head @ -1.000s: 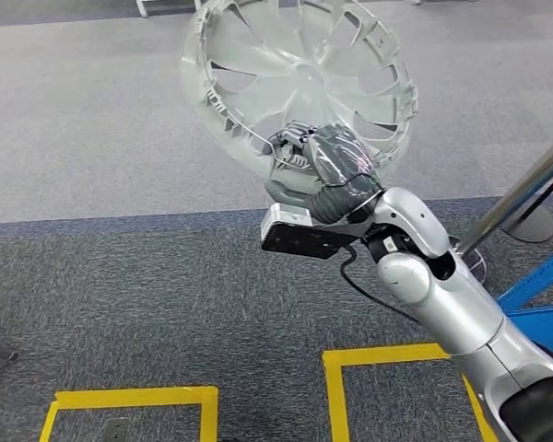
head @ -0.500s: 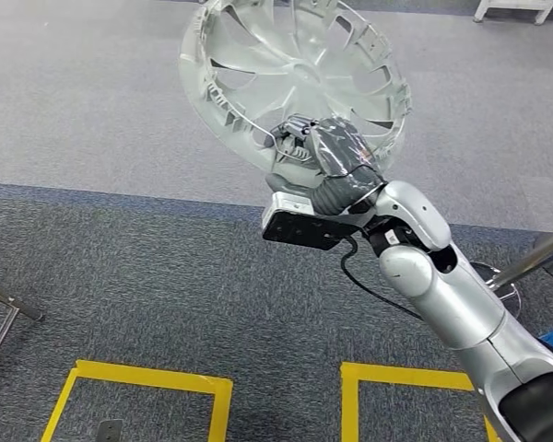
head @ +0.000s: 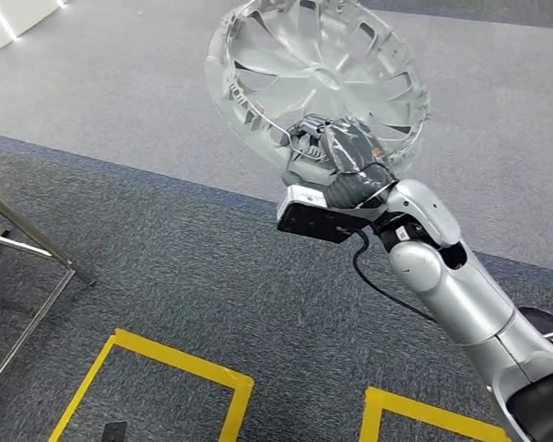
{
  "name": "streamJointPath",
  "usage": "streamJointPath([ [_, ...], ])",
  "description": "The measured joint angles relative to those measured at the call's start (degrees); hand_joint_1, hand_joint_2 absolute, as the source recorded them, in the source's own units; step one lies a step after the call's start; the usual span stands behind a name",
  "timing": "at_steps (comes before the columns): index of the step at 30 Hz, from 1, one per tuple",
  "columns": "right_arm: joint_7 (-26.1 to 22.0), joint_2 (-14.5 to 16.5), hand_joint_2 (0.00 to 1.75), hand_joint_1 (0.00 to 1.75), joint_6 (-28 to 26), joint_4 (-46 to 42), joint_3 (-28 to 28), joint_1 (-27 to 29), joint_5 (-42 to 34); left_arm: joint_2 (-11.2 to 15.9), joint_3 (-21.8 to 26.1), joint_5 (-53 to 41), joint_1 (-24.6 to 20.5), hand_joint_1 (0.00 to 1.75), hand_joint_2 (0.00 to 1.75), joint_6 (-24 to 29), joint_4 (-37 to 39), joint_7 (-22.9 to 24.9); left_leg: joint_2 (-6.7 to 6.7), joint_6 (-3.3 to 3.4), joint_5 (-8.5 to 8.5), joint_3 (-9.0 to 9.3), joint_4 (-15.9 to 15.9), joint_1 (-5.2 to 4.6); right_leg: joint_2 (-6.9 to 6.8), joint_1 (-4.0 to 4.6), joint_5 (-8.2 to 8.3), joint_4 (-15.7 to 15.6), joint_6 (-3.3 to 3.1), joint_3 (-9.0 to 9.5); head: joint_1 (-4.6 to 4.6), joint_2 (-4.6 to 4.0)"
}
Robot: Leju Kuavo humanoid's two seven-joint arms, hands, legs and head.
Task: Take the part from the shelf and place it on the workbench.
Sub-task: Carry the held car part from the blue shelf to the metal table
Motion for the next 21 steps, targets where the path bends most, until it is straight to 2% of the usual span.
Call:
streamJointPath([
  [1,0.0,-0.1,1.75,1.75,0.0,0.0,-0.1,0.0,0.0,0.0,0.0,0.0,0.0,0.0,1.75,0.0,0.0,0.0,0.75,-0.11,-1.14,-1.78,3.5,0.1,-0.73,0.08,-0.17,0.0,-0.09,0.16,0.01,0.0],
  [2,0.0,-0.2,1.75,1.75,0.0,0.0,-0.1,0.0,-0.1,0.0,0.0,0.0,0.0,0.0,1.75,0.0,0.0,-0.1,1.06,-0.11,-1.34,-2.86,5.4,0.15,-1.44,0.13,-0.38,0.0,-0.12,0.35,-0.01,0.0],
  [3,0.0,-0.2,1.75,1.75,0.0,0.0,-0.1,0.0,-0.1,0.0,0.0,0.0,0.1,0.0,1.75,0.0,0.0,-0.1,1.18,-0.02,-0.47,-2.96,5.4,0.16,-2.11,0.18,-0.58,0.0,-0.1,0.59,-0.01,0.0],
  [4,0.0,-0.2,1.75,1.75,0.0,0.0,-0.1,0.0,-0.1,0.0,-0.1,0.0,0.1,0.0,1.75,0.0,0.0,-0.1,1.39,0.21,1.33,-1.94,3.1,0.1,-2.78,0.24,-0.82,0.0,-0.05,0.92,-0.02,0.0],
  [5,-0.1,-0.2,1.75,1.75,0.0,0.0,-0.1,0.0,-0.2,0.1,-0.1,0.0,0.1,0.0,1.75,0.0,0.0,-0.1,2.13,0.62,3.6,-0.13,-0.7,-0.09,-3.43,0.32,-1.1,0.0,0.04,1.32,-0.02,0.0],
  [7,-0.1,-0.4,1.75,1.75,-0.1,0.0,-0.2,0.0,-0.2,0.2,-0.1,-0.1,0.0,0.0,1.75,0.0,0.0,-0.2,4.47,1.51,5.91,3.29,-7.5,-0.9,-4.67,0.68,-1.65,-0.1,0.41,1.99,0.0,0.0],
  [8,-0.1,-0.4,1.75,1.75,-0.1,-0.1,-0.2,0.0,-0.1,0.3,-0.1,-0.1,-0.1,0.0,1.75,0.0,0.0,-0.2,5.27,1.87,6.02,4.11,-9.2,-1.26,-5.33,0.86,-1.86,-0.1,0.67,2.19,0.03,0.0],
  [9,-0.1,-0.5,1.75,1.75,-0.2,-0.1,-0.2,0.0,-0.1,0.3,-0.2,-0.1,-0.2,0.0,1.75,0.0,0.0,-0.2,5.31,2.08,5.59,4.32,-9.8,-1.51,-6.03,1.01,-2.03,-0.3,0.96,2.35,0.04,0.0],
  [11,-0.1,-0.6,1.75,1.75,-0.2,-0.3,-0.2,0.0,-0.2,0.3,-0.3,-0.1,-0.1,0.0,1.75,-0.1,0.0,-0.3,3.96,2.46,5.56,4.57,-10.5,-1.36,-7.12,1.02,-2.52,-0.5,1.58,2.76,0.06,0.0],
  [12,-0.1,-0.6,1.75,1.75,-0.2,-0.4,-0.3,-0.1,-0.2,0.3,-0.4,-0.1,0.0,0.0,1.75,0.0,0.0,-0.3,3.25,2.69,5.65,4.87,-10.8,-1.17,-6.5,0.95,-3.13,-0.1,1.82,2.71,0.09,-0.01],
  [13,-0.1,-0.7,1.75,1.75,-0.2,-0.5,-0.3,-0.1,-0.2,0.3,-0.6,-0.1,0.0,0.0,1.75,0.0,0.0,-0.3,2.57,2.94,5.77,5.17,-11.2,-0.98,-5.12,0.85,-4.21,1.5,1.98,2.01,0.22,-0.01],
  [15,-0.1,-0.9,1.75,1.75,-0.2,-0.6,-0.4,-0.1,-0.2,0.2,-0.8,-0.2,-0.2,0.0,1.75,0.0,0.0,-0.3,1.15,3.34,5.86,5.43,-11.4,-0.8,-1.59,0.73,-7.29,8.3,2.05,-1.53,0.49,-0.01],
  [16,-0.2,-1.0,1.75,1.75,-0.2,-0.6,-0.4,0.0,-0.2,0.2,-0.9,-0.2,-0.3,0.0,1.75,-0.1,0.0,-0.3,0.35,3.46,5.83,5.44,-11.4,-0.81,-0.63,0.73,-8.53,12.3,2.08,-3.84,0.57,-0.01],
  [17,-0.2,-1.0,1.75,1.75,-0.2,-0.6,-0.4,0.0,-0.2,0.1,-1.0,-0.2,-0.3,0.0,1.75,-0.1,0.0,-0.3,-0.5,3.52,5.77,5.47,-11.3,-0.81,-0.23,0.73,-8.86,15.1,2.13,-5.67,0.59,-0.02],
  [18,-0.2,-1.1,1.75,1.75,-0.2,-0.6,-0.4,0.0,-0.2,0.0,-1.0,-0.2,-0.3,0.0,1.75,-0.1,0.0,-0.3,-1.37,3.53,5.71,5.52,-11.3,-0.77,-0.09,0.72,-7.99,15.7,2.18,-6.64,0.6,-0.02],
  [19,-0.2,-1.1,1.75,1.75,-0.2,-0.6,-0.4,0.0,-0.2,0.0,-1.1,-0.2,-0.3,0.0,1.75,-0.1,0.0,-0.3,-2.29,3.45,5.62,5.58,-11.2,-0.7,0.03,0.67,-5.98,14.0,2.19,-6.51,0.59,-0.02],
  [20,-0.2,-1.1,1.75,1.75,-0.2,-0.6,-0.4,0.0,-0.2,0.0,-1.1,-0.2,-0.3,0.0,1.75,-0.1,0.0,-0.3,-3.19,3.29,5.47,5.63,-10.9,-0.59,0.51,0.53,-3.29,10.4,2.22,-5.4,0.59,-0.02],
  [21,-0.2,-1.2,1.75,1.75,-0.2,-0.6,-0.4,0.0,-0.2,0.0,-1.1,-0.3,-0.3,0.0,1.75,-0.1,0.0,-0.3,-4.05,3.03,5.28,5.58,-10.7,-0.51,1.74,0.32,-1.24,6.7,2.26,-4.01,0.58,-0.02],
])
